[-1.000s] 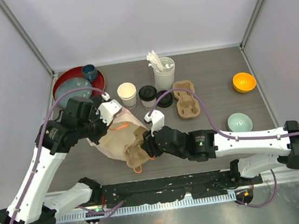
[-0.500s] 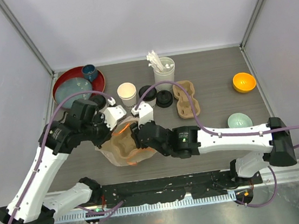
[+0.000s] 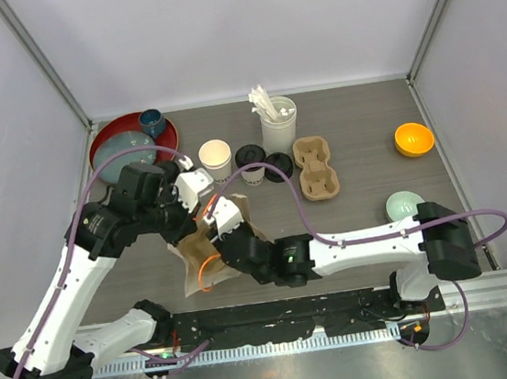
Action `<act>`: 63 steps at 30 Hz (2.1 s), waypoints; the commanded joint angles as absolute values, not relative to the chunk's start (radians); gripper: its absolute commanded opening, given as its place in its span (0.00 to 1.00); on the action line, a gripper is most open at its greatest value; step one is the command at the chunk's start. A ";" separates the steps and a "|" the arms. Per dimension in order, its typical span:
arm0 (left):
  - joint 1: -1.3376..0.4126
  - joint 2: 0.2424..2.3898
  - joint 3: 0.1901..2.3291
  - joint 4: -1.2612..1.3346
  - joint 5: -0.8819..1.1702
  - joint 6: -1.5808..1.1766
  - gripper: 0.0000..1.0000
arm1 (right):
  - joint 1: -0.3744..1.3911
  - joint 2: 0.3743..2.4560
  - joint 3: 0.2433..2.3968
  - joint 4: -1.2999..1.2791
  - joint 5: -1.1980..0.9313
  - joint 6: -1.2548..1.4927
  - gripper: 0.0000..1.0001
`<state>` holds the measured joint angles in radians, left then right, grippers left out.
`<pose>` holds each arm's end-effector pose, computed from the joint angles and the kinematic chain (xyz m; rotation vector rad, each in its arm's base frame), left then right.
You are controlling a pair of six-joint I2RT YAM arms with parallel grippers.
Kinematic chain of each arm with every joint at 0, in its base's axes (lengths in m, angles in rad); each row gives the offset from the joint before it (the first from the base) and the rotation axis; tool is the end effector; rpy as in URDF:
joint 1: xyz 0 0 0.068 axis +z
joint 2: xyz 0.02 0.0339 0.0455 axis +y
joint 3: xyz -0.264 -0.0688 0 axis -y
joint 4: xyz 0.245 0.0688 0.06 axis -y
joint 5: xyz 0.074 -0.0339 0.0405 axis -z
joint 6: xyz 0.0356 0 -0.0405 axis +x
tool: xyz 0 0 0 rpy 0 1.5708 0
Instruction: Pack the takeout coffee
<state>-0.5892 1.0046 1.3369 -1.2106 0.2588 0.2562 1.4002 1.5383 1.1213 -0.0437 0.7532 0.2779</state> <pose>0.1276 -0.0963 0.3895 1.1152 2.1976 -0.4631 0.0833 0.3401 0.2885 -0.6046 1.8203 0.3672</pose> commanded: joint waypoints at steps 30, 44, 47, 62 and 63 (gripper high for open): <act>-0.595 1.019 1.500 -1.080 0.170 0.038 0.00 | 1.333 1.859 1.328 -0.650 0.798 0.573 0.45; -0.595 1.020 1.358 -1.034 0.451 0.011 0.00 | 1.259 1.850 1.273 -0.275 0.637 0.410 0.51; -0.595 1.020 1.364 -1.032 0.443 0.012 0.00 | 1.247 1.879 1.255 -0.268 0.638 0.403 0.57; -0.594 1.019 1.365 -1.078 0.338 0.066 0.00 | 1.279 1.798 1.344 -0.361 0.660 0.344 0.89; -0.594 1.020 1.368 -1.083 0.321 0.072 0.00 | 1.291 1.781 1.348 -0.356 0.666 0.327 0.89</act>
